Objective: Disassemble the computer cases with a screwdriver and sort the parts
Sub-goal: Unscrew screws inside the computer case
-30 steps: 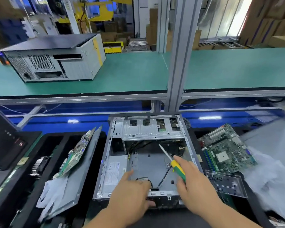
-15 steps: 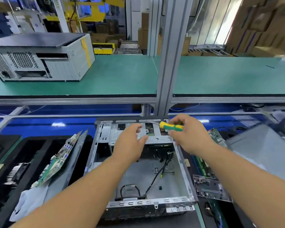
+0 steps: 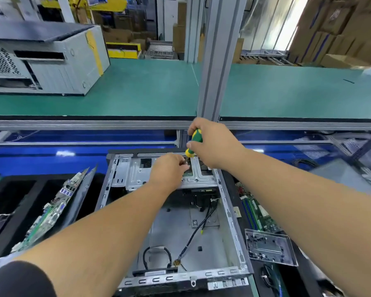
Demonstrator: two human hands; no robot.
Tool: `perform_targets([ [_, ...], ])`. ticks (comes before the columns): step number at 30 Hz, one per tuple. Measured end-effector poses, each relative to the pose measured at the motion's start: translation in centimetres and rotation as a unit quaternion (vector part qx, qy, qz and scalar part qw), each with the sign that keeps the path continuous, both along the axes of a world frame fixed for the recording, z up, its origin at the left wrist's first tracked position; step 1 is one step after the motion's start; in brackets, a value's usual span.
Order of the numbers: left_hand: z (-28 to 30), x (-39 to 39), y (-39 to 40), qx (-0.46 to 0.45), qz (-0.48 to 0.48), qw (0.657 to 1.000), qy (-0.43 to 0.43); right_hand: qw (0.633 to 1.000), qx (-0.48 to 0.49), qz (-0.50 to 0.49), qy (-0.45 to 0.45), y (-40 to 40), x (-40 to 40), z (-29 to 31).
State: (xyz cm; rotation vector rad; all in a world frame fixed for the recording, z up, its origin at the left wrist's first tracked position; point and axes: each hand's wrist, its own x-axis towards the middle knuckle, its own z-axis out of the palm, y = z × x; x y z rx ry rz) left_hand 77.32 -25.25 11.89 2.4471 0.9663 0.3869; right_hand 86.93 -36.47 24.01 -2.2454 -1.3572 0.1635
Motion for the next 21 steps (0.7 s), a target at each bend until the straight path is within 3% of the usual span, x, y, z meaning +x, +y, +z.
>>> perform_targets([
  [21,-3.1,1.5,2.2,-0.019,0.022,0.999,-0.015,0.991,-0.103,0.063,-0.052,5.8,1.7,-0.2],
])
